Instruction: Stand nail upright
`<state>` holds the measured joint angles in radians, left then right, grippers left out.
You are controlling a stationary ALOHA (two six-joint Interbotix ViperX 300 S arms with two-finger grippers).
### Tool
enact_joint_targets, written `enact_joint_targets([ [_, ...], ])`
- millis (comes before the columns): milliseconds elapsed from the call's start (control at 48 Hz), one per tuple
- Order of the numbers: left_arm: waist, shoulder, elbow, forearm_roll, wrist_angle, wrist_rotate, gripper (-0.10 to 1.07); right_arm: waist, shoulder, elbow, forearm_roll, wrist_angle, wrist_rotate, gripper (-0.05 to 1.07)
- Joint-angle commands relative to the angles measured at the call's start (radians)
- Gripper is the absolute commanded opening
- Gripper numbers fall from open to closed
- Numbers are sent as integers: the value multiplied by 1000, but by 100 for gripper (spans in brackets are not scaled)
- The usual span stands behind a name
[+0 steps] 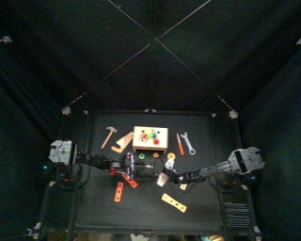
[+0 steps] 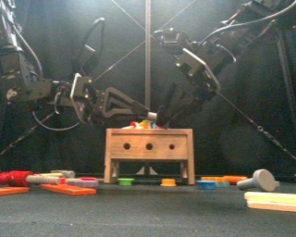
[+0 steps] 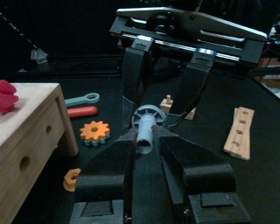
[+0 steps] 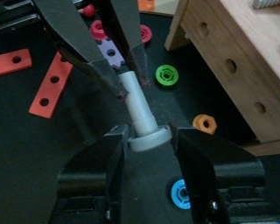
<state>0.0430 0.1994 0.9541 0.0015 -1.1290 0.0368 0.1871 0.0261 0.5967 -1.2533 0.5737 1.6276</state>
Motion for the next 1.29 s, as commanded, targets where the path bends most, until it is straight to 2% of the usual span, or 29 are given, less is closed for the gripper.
enact_joint_targets([
  [0,3,-23,-9,-3,6,3,58,-2,-26,-2,11,3,3,77],
  [229,5,-34,-9,-3,25,3,58,0,-31,5,21,3,0,97],
  [604,8,-34,-8,-3,92,3,58,12,-100,20,43,9,-11,97],
  [771,8,-34,-15,-3,118,5,58,8,-97,20,91,9,-11,87],
  [1083,8,-35,-25,-3,127,5,58,-6,-48,-15,97,9,-12,42],
  [1167,8,-34,-26,-3,127,5,58,-11,-40,-21,94,9,-15,38],
  [1271,8,-35,-26,-3,127,5,58,-12,-40,-28,87,9,-15,38],
])
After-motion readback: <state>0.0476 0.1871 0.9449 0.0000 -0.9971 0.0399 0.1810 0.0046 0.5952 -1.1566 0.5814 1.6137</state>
